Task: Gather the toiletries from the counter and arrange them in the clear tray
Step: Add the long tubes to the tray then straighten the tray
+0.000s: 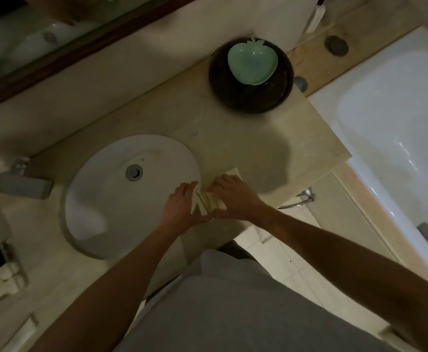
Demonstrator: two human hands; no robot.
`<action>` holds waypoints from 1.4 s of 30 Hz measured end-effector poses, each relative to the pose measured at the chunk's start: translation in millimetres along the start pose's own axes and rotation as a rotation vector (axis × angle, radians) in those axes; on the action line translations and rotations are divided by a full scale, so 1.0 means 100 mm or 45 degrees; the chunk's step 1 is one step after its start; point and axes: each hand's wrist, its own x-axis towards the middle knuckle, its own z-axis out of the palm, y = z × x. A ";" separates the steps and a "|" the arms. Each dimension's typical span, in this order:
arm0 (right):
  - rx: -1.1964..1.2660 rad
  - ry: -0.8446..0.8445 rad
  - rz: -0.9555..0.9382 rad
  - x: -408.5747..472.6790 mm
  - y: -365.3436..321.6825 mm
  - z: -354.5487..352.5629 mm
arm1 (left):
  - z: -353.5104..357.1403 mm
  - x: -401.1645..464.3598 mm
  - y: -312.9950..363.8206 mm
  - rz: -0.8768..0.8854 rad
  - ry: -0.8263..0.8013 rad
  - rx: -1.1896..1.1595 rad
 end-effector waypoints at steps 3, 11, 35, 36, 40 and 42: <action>0.001 -0.155 0.123 -0.05 -0.04 0.07 | 0.02 -0.08 -0.08 -0.007 -0.072 0.027; 0.195 0.269 0.828 -0.42 0.08 -0.11 | 0.21 -0.04 0.33 0.110 0.037 0.255; 0.178 0.191 0.771 -0.60 -0.21 0.19 | 0.35 -0.27 0.21 0.399 -0.039 0.411; 0.185 0.202 0.748 -0.55 -0.34 0.20 | 0.28 -0.37 0.07 0.360 -0.046 0.351; 0.279 0.202 0.599 -0.14 -1.11 0.32 | -0.17 -0.98 -0.71 0.198 -0.086 0.203; 0.223 0.214 0.524 0.18 -1.60 0.42 | -0.42 -1.34 -1.21 0.116 0.018 0.189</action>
